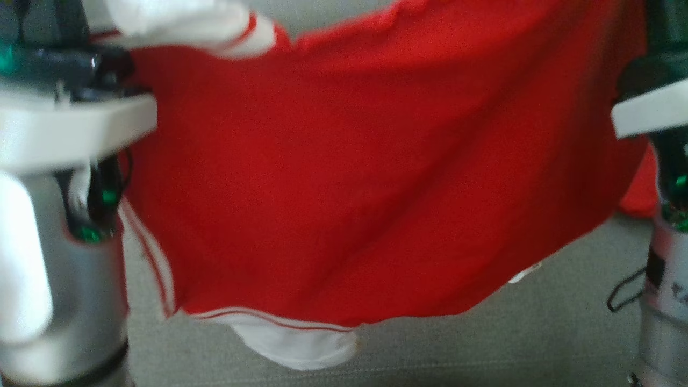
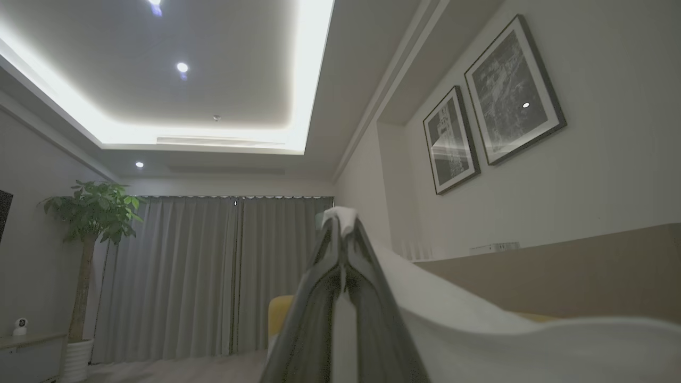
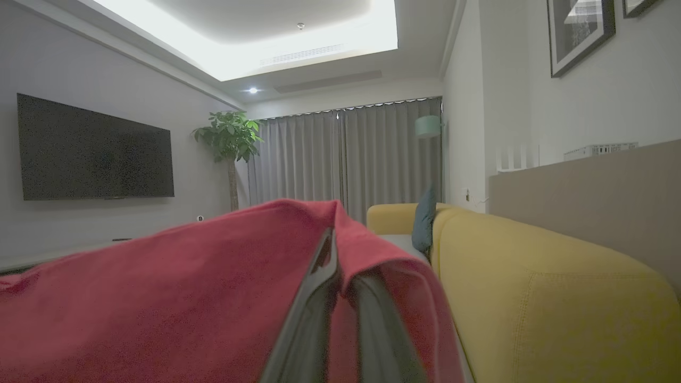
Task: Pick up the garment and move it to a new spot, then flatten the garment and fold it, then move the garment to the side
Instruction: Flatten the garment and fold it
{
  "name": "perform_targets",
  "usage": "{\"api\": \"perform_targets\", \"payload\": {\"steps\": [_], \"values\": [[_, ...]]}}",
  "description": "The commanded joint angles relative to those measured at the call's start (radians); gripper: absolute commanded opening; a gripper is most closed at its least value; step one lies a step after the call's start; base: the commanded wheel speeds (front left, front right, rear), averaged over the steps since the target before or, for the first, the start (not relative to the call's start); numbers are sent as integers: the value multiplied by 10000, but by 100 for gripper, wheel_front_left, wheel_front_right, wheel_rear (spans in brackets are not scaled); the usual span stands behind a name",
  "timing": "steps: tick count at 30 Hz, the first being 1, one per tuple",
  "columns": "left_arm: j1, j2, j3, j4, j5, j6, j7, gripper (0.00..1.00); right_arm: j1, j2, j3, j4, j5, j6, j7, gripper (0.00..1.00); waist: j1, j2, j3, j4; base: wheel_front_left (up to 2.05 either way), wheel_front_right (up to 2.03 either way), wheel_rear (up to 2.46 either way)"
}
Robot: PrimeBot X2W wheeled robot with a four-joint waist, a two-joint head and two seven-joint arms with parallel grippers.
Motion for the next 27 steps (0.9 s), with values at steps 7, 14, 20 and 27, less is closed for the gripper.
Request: {"api": "perform_targets", "payload": {"steps": [7,14,20,27], "values": [[-3581,1258,509,2841,-278,-516,703,0,-3169,86,279,2190,-171,35,-116,0,1,-1,2291,-24,0,0,0],[-7620,1986,603,6496,-68,-605,-215,0,-7640,-870,1470,6122,-763,35,-2051,0,1,-1,4073,154,0,0,0],[-9779,1900,638,8469,-27,-412,-1530,0,-9994,-1002,1361,8764,-1279,35,-4695,0,1,-1,4640,449,0,0,0],[-9796,1633,393,9082,-7,-597,-1825,0,-10122,-960,2216,10321,-590,35,-5877,0,1,-1,5063,740,0,0,0]]}}
